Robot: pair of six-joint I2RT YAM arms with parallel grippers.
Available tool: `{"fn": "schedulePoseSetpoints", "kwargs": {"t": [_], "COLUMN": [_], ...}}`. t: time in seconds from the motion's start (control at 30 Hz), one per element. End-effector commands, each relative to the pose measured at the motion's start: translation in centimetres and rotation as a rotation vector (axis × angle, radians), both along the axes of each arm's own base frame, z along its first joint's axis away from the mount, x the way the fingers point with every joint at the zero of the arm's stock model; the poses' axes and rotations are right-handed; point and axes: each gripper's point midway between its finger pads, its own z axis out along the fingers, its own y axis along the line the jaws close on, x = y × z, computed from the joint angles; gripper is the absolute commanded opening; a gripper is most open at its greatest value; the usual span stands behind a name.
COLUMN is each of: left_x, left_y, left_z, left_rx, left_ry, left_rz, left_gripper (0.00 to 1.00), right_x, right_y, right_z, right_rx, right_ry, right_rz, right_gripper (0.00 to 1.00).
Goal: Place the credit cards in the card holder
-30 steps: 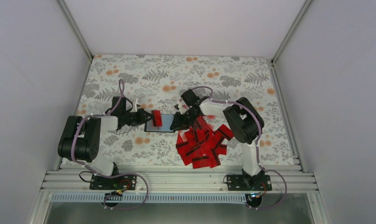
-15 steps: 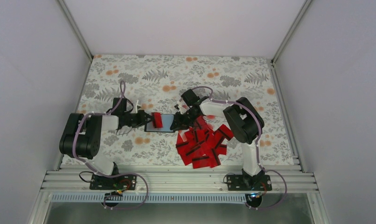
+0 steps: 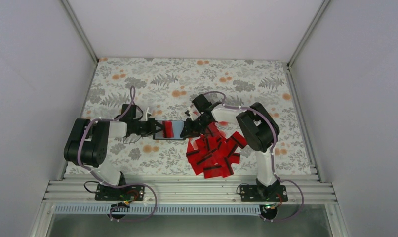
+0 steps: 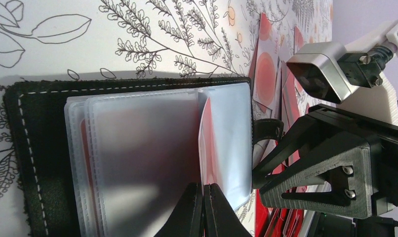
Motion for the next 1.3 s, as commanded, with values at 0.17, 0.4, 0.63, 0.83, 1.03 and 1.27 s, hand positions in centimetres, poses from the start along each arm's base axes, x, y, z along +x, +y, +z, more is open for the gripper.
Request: {"fn": "schedulePoseSetpoints", "kwargs": {"t": [0.17, 0.4, 0.63, 0.83, 1.03, 1.27], "left_x": [-0.5, -0.2, -0.5, -0.5, -0.4, -0.1], "left_y": [-0.3, -0.4, -0.7, -0.8, -0.9, -1.4], "left_z": [-0.7, -0.8, -1.2, -1.6, -1.9, -2.0], "left_rx": [0.018, 0.027, 0.02, 0.021, 0.026, 0.027], "left_ry": [0.04, 0.072, 0.094, 0.107, 0.117, 0.124], "left_rz": [-0.044, -0.073, -0.112, -0.131, -0.146, -0.156], "left_gripper": [0.02, 0.03, 0.02, 0.02, 0.02, 0.02], "right_x": [-0.3, -0.3, -0.2, -0.2, -0.2, -0.2], "right_y": [-0.6, -0.6, -0.5, -0.5, -0.6, -0.5], "right_z": [-1.6, -1.7, -1.7, -1.8, -2.0, -2.1], "right_rx": [-0.024, -0.026, -0.023, -0.023, -0.026, -0.026], "right_ry": [0.021, 0.019, 0.016, 0.02, 0.021, 0.018], "right_rz": [0.0, -0.002, -0.004, -0.001, 0.003, 0.008], "right_gripper": [0.21, 0.2, 0.2, 0.2, 0.2, 0.2]}}
